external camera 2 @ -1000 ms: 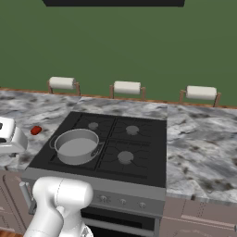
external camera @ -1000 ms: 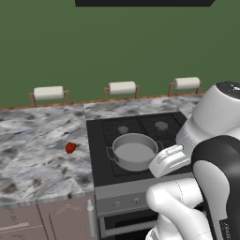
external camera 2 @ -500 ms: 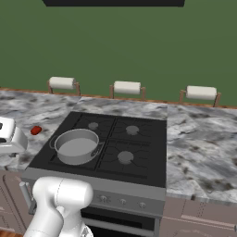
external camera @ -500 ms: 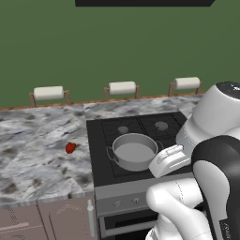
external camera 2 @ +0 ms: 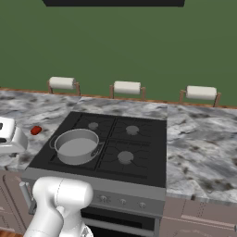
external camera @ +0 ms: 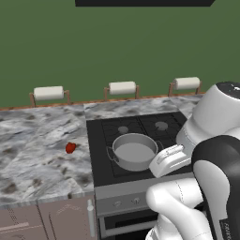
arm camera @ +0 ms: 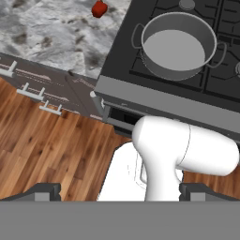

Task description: Turn on the burner for the pot on the stove. Wait thirty seconds for the pot to heat up. Then add the bell pepper to the pot.

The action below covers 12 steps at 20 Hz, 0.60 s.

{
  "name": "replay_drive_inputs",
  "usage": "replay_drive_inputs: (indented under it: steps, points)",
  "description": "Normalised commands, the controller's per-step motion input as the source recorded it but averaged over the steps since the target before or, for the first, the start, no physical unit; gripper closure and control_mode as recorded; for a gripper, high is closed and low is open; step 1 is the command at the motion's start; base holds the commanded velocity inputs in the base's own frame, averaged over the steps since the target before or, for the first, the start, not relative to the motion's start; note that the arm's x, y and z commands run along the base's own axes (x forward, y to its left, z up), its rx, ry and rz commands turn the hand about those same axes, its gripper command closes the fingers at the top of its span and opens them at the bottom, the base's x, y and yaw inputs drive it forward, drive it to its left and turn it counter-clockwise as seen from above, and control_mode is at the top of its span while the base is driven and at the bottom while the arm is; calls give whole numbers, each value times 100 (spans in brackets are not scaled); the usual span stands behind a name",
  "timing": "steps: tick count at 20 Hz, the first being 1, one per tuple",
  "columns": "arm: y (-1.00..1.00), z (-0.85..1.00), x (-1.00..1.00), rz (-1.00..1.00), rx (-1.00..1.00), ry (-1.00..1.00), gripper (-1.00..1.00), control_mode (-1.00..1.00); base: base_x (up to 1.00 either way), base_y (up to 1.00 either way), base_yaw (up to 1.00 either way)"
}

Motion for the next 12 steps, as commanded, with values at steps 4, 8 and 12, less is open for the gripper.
replay_drive_inputs:
  steps: [4, 8, 12]
  points:
    - [0, 0, 1, 0, 0, -11, -100, -100, 0, 0, 0]
    - [0, 0, 0, 0, 2, -45, -100, -100, 0, 0, 0]
    - [0, 0, 0, 0, 4, -30, -100, -100, 0, 0, 0]
